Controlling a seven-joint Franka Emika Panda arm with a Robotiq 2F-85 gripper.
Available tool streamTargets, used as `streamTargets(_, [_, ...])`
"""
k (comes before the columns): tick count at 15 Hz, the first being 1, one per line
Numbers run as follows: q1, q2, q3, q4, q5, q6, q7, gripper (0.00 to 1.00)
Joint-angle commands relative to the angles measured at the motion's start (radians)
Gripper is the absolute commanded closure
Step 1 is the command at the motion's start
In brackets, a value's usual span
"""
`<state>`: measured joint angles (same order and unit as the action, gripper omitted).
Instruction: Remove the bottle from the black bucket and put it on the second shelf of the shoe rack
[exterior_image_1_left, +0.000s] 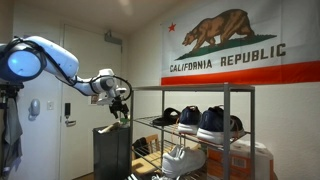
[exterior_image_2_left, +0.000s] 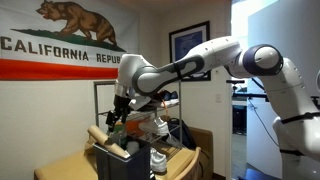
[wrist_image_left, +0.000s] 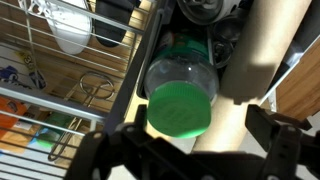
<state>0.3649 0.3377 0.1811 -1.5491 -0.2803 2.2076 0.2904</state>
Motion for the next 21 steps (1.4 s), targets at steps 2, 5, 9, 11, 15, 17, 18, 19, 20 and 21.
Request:
streamTargets(2, [0.036,0.019,-0.034,0.026,-0.081,-0.004,0.088,0.00])
streamTargets(5, [0.045,0.028,-0.042,0.030,-0.105,-0.007,0.118,0.00])
streamTargets(9, [0.048,0.041,-0.045,0.038,-0.114,-0.009,0.130,0.00])
streamTargets(11, [0.049,0.046,-0.047,0.039,-0.115,-0.007,0.130,0.25])
streamTargets(15, [0.057,0.048,-0.059,0.038,-0.122,-0.003,0.139,0.51])
streamTargets(17, [0.061,0.046,-0.060,0.038,-0.126,-0.003,0.153,0.58])
streamTargets(18, [0.062,0.045,-0.062,0.037,-0.127,-0.004,0.154,0.58])
streamTargets(19, [0.063,0.044,-0.062,0.037,-0.124,-0.004,0.153,0.58])
streamTargets(20, [0.062,0.043,-0.061,0.038,-0.116,-0.007,0.149,0.58])
streamTargets(21, [0.062,0.042,-0.060,0.042,-0.113,-0.012,0.146,0.58])
